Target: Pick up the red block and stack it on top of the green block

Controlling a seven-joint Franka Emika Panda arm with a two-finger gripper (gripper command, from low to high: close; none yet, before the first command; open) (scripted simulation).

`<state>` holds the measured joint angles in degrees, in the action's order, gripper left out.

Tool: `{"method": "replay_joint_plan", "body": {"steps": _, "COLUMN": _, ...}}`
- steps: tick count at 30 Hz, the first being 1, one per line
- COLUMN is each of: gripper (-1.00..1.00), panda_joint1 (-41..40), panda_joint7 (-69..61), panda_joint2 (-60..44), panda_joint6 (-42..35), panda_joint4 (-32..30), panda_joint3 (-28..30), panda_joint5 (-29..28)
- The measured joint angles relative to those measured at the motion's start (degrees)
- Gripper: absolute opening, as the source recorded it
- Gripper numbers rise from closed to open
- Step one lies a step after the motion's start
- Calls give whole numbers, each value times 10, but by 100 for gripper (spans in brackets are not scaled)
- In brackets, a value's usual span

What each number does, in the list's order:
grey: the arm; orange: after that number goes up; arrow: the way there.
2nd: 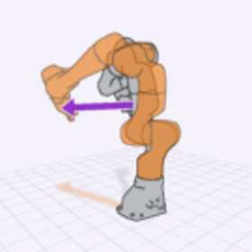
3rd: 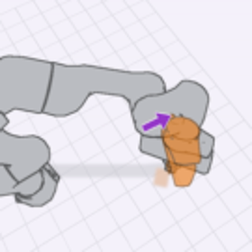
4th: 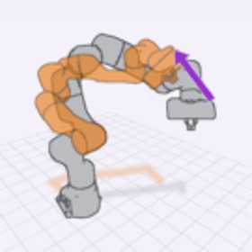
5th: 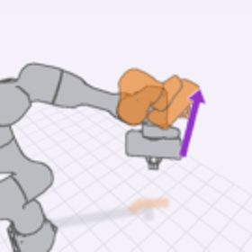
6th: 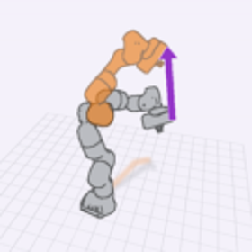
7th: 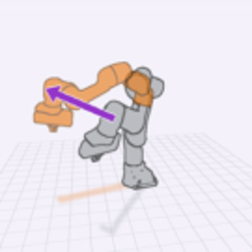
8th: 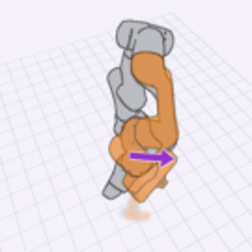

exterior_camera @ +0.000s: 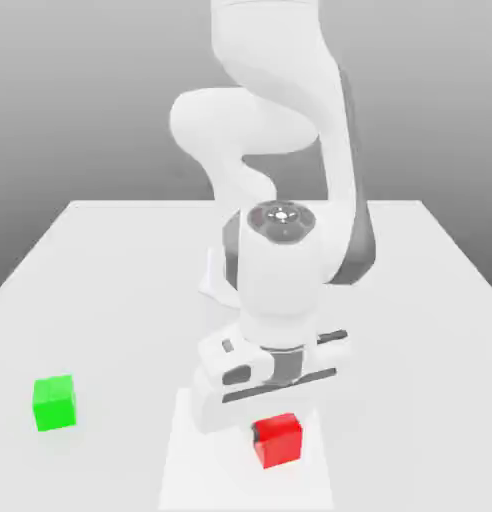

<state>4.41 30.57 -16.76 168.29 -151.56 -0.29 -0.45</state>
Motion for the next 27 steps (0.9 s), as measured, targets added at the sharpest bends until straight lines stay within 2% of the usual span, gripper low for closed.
{"method": "replay_joint_plan", "body": {"steps": 8, "gripper": -100, "panda_joint1": -14, "panda_joint7": 9, "panda_joint2": 118, "panda_joint6": -102, "panda_joint4": -16, "panda_joint3": 7, "panda_joint5": 5}}
{"method": "replay_joint_plan", "body": {"steps": 27, "gripper": -100, "panda_joint1": -279, "panda_joint7": 253, "panda_joint2": 161, "panda_joint6": -171, "panda_joint4": 10, "panda_joint3": 136, "panda_joint5": 8}}
